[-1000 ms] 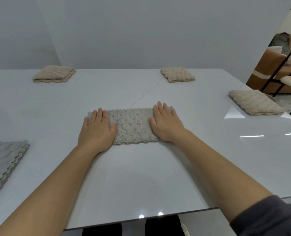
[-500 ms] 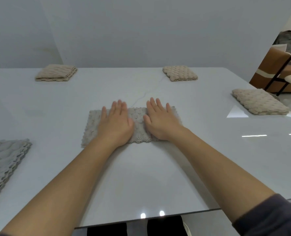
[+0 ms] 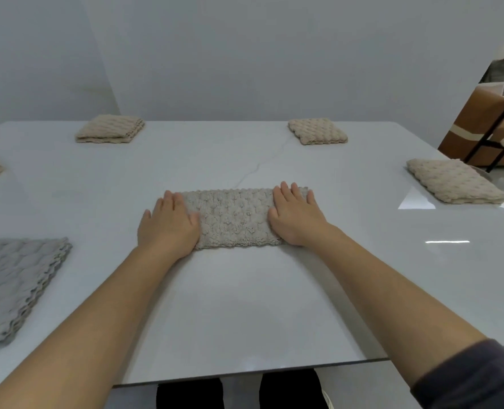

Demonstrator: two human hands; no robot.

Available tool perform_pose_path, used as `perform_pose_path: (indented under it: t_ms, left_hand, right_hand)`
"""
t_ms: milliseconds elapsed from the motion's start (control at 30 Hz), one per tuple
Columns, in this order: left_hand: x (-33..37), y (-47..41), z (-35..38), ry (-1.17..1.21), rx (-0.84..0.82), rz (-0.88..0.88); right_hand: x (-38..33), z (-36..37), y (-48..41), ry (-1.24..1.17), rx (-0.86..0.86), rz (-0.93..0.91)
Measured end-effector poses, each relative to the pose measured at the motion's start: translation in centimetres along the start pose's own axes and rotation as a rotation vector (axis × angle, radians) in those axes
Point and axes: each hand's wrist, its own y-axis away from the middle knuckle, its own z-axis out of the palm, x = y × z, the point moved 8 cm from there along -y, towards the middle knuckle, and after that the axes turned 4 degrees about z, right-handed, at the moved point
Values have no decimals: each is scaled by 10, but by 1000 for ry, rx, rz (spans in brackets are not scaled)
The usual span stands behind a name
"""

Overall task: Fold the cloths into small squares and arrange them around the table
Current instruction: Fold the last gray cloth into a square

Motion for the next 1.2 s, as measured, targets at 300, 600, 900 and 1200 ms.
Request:
perform_pose_path:
  t_ms: [300, 600, 900, 1200]
  left_hand:
    - [-54, -8, -22, 1003, -164, -577]
    - [-57, -20, -21, 792, -116, -464]
    - [-4, 3, -48, 1476, -387, -384]
    - [79, -5, -49, 1423, -75, -56]
  right_hand:
    - [-62, 12, -2, -17, -5, -128]
    - [-66, 14, 4, -19, -3, -124]
    - [-73, -15, 9, -733, -31, -122]
    - [-15, -11, 16, -2095, -447, 259]
